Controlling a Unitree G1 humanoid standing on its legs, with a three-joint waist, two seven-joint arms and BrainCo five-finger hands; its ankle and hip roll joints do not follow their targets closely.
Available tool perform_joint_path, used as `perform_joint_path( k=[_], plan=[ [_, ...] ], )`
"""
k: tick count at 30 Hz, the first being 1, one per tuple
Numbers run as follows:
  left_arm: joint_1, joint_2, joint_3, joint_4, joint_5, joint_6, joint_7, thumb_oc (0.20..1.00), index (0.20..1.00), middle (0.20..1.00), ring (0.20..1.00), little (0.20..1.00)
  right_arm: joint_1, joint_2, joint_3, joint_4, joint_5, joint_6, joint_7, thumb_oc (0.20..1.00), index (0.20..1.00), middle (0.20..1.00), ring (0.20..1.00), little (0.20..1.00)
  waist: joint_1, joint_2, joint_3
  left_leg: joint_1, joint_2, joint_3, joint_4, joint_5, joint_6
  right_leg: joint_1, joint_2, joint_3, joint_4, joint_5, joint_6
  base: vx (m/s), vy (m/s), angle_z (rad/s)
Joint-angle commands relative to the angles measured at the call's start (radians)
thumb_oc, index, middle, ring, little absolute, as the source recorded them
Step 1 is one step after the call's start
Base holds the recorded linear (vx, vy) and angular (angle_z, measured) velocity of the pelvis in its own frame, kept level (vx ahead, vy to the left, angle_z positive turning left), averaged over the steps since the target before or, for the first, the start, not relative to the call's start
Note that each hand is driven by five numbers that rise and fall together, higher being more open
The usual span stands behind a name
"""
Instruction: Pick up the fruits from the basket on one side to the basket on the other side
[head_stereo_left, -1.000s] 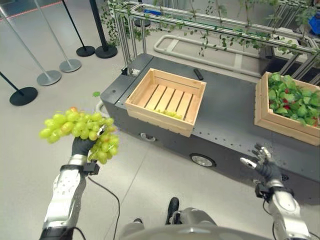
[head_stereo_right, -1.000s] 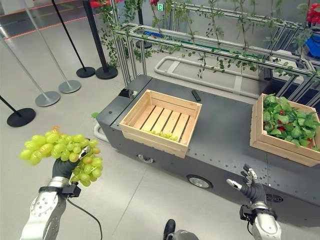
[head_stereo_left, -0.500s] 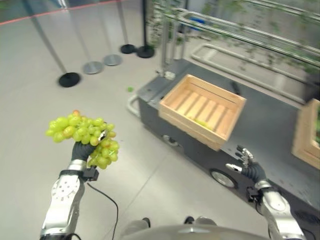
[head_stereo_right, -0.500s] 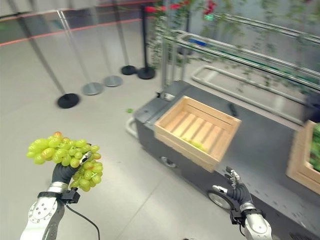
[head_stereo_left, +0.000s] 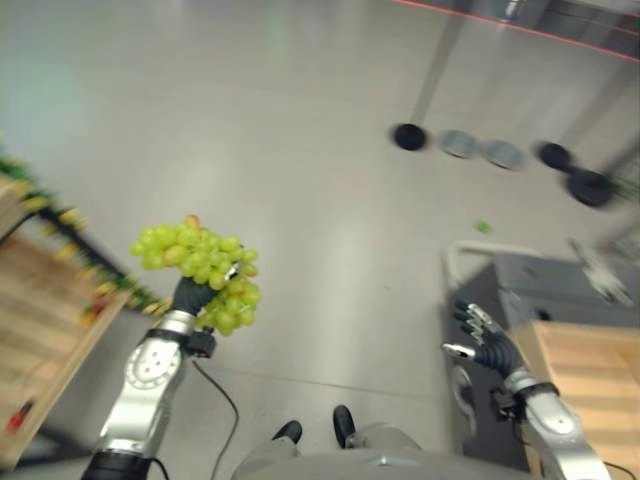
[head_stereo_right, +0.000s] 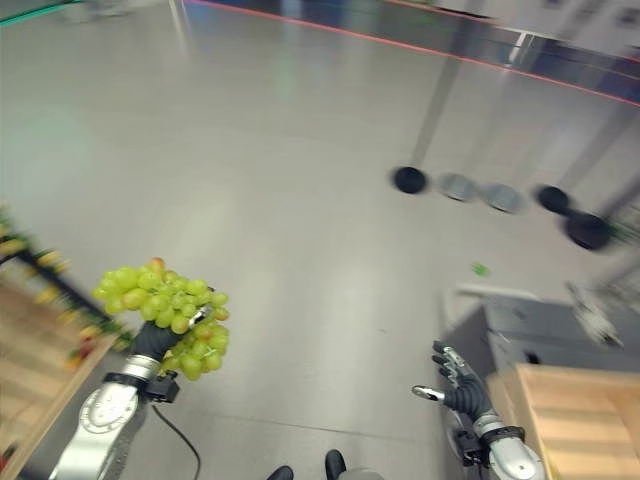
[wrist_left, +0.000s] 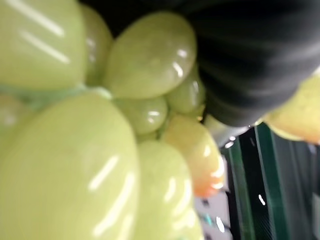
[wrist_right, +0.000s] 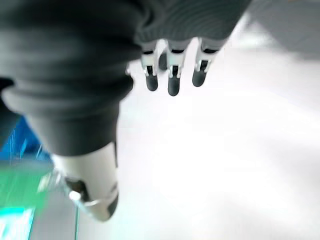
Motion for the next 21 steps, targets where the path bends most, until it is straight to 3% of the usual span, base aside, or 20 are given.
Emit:
perform_joint_path(
  k=[1, 2, 3, 4, 5, 7, 8, 9, 10, 13, 14, 15, 18, 20, 21],
  plan=[
    [-0.093, 0.016, 0.022, -0.12, -0.062, -0.086, 0.008, 0.2, 0.2, 0.2, 0.2, 0.2, -0.043, -0.035, -0.05, -0.111, 0.068, -0.082, -0.006, 1.0, 1.0, 1.0, 1.0, 1.0, -0.044, 0.014, 0.017, 0.039, 0.044, 0.117, -0.142, 0.111, -0.052, 0.022, -0.04, -0.025, -0.089, -0.025, 0.13, -0.24, -0.192, 1.78],
    [-0.112, 0.01, 0.012, -0.115, -0.064, -0.089, 0.02, 0.2, 0.2, 0.2, 0.2, 0.2, -0.063, -0.049, -0.046, -0.105, 0.059, -0.086, -0.017, 1.0, 1.0, 1.0, 1.0, 1.0, -0.053, 0.026, 0.036, -0.026, 0.038, 0.188, -0.166, 0.161, -0.05, 0.021, -0.044, -0.05, -0.098, -0.029, 0.127, -0.25, -0.138, 1.87],
    [-0.128, 0.003, 0.015, -0.1, -0.062, -0.09, 0.028, 0.2, 0.2, 0.2, 0.2, 0.2, -0.097, -0.067, -0.036, -0.098, 0.043, -0.085, -0.025, 1.0, 1.0, 1.0, 1.0, 1.0, -0.062, 0.034, 0.045, -0.08, 0.043, 0.338, -0.175, 0.177, -0.043, 0.013, -0.06, -0.093, -0.097, -0.026, 0.132, -0.2, -0.073, 2.15],
    [-0.13, 0.005, 0.021, -0.095, -0.062, -0.086, 0.025, 0.2, 0.2, 0.2, 0.2, 0.2, -0.114, -0.068, -0.033, -0.096, 0.024, -0.079, -0.038, 1.0, 1.0, 1.0, 1.0, 1.0, -0.06, 0.036, 0.046, -0.084, 0.048, 0.422, -0.175, 0.165, -0.035, 0.014, -0.072, -0.124, -0.102, -0.019, 0.133, -0.14, -0.077, 1.7],
    [-0.122, 0.007, 0.035, -0.095, -0.062, -0.091, 0.022, 0.2, 0.2, 0.2, 0.2, 0.2, -0.124, -0.075, -0.026, -0.092, 0.009, -0.075, -0.038, 1.0, 1.0, 1.0, 1.0, 1.0, -0.053, 0.034, 0.047, -0.075, 0.061, 0.511, -0.157, 0.135, -0.022, 0.019, -0.095, -0.171, -0.108, -0.013, 0.133, -0.11, -0.066, 1.72],
    [-0.098, 0.007, 0.058, -0.109, -0.072, -0.095, 0.012, 0.2, 0.2, 0.2, 0.2, 0.2, -0.135, -0.065, -0.024, -0.084, 0.01, -0.073, -0.032, 1.0, 1.0, 1.0, 1.0, 1.0, -0.04, 0.023, 0.039, -0.056, 0.072, 0.585, -0.096, 0.066, -0.002, 0.023, -0.127, -0.244, -0.116, -0.01, 0.133, -0.1, -0.127, 1.07],
    [-0.092, -0.004, 0.075, -0.116, -0.08, -0.095, 0.011, 0.2, 0.2, 0.2, 0.2, 0.2, -0.126, -0.042, -0.027, -0.08, 0.017, -0.075, -0.033, 1.0, 1.0, 1.0, 1.0, 1.0, -0.03, 0.018, 0.029, -0.019, 0.116, 0.653, -0.067, 0.019, 0.005, 0.047, -0.135, -0.306, -0.129, -0.032, 0.122, -0.03, -0.133, 0.86],
    [-0.092, -0.009, 0.077, -0.111, -0.087, -0.092, 0.011, 0.2, 0.2, 0.2, 0.2, 0.2, -0.116, -0.024, -0.031, -0.079, 0.025, -0.074, -0.033, 1.0, 1.0, 1.0, 1.0, 1.0, -0.032, 0.021, 0.022, 0.004, 0.142, 0.674, -0.083, 0.02, -0.002, 0.057, -0.137, -0.336, -0.136, -0.036, 0.119, -0.01, -0.091, 1.09],
    [-0.093, -0.009, 0.077, -0.111, -0.087, -0.092, 0.011, 0.2, 0.2, 0.2, 0.2, 0.2, -0.116, -0.024, -0.031, -0.079, 0.025, -0.074, -0.032, 1.0, 1.0, 1.0, 1.0, 1.0, -0.035, 0.02, 0.022, 0.002, 0.14, 0.672, -0.086, 0.025, -0.002, 0.056, -0.139, -0.339, -0.138, -0.033, 0.119, 0.03, 0.007, 1.19],
    [-0.078, -0.024, 0.098, -0.106, -0.103, -0.093, 0.015, 0.2, 0.2, 0.2, 0.2, 0.2, -0.077, 0.016, -0.046, -0.058, 0.041, -0.073, -0.03, 1.0, 1.0, 1.0, 1.0, 1.0, -0.029, 0.03, 0.008, 0.049, 0.215, 0.729, -0.144, 0.057, -0.036, 0.097, -0.147, -0.422, -0.148, -0.049, 0.11, 0.07, 0.032, 1.51],
    [-0.078, -0.024, 0.098, -0.107, -0.104, -0.092, 0.015, 0.2, 0.2, 0.2, 0.2, 0.2, -0.078, 0.016, -0.046, -0.058, 0.041, -0.074, -0.03, 1.0, 1.0, 1.0, 1.0, 1.0, -0.033, 0.029, 0.007, 0.046, 0.213, 0.725, -0.148, 0.063, -0.035, 0.095, -0.149, -0.425, -0.15, -0.045, 0.111, 0.12, 0.083, 1.44],
    [-0.072, -0.032, 0.117, -0.101, -0.103, -0.091, 0.028, 0.2, 0.2, 0.2, 0.2, 0.2, -0.07, 0.031, -0.052, -0.056, 0.039, -0.073, -0.034, 1.0, 1.0, 1.0, 1.0, 1.0, -0.024, 0.037, 0.005, 0.051, 0.267, 0.791, -0.188, 0.1, -0.063, 0.124, -0.153, -0.478, -0.16, -0.049, 0.115, 0.1, 0.135, 1.42],
    [-0.071, -0.037, 0.143, -0.069, -0.098, -0.096, 0.056, 0.2, 0.2, 0.2, 0.2, 0.2, -0.067, 0.038, -0.064, -0.048, 0.027, -0.077, -0.058, 1.0, 1.0, 1.0, 1.0, 1.0, -0.013, 0.046, 0.022, 0.012, 0.339, 0.906, -0.234, 0.206, -0.107, 0.16, -0.177, -0.554, -0.177, -0.033, 0.132, 0.08, 0.254, 1.33],
    [-0.071, -0.042, 0.151, -0.043, -0.091, -0.098, 0.076, 0.2, 0.2, 0.2, 0.2, 0.2, -0.085, 0.045, -0.069, -0.04, 0.028, -0.076, -0.083, 1.0, 1.0, 1.0, 1.0, 1.0, -0.004, 0.045, 0.031, 0.002, 0.342, 0.938, -0.212, 0.192, -0.117, 0.192, -0.195, -0.572, -0.186, -0.039, 0.146, 0.17, 0.312, 1.04],
    [-0.054, -0.05, 0.172, -0.025, -0.094, -0.098, 0.081, 0.2, 0.2, 0.2, 0.2, 0.2, -0.098, 0.062, -0.071, -0.032, 0.024, -0.071, -0.088, 1.0, 1.0, 1.0, 1.0, 1.0, 0.016, 0.043, 0.026, -0.004, 0.317, 0.929, -0.159, 0.139, -0.105, 0.211, -0.215, -0.591, -0.175, -0.039, 0.154, 0.17, 0.248, 0.7]
  ],
)
